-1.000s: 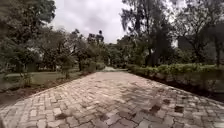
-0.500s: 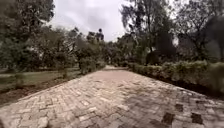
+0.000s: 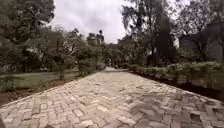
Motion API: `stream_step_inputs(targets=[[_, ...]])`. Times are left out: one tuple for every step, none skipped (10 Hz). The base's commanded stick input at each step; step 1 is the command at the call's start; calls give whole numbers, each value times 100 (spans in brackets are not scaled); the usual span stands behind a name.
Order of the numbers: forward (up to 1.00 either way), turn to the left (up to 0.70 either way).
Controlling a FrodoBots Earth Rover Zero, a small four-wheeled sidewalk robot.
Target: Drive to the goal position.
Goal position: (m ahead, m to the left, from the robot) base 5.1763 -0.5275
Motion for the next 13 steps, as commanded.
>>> stream_step_inputs(targets=[[70, 0], [70, 0], [70, 0], [70, 0], [70, 0], [70, 0], [70, 0], [70, 0], [70, 0], [70, 0], [70, 0], [70, 0], [70, 0]])
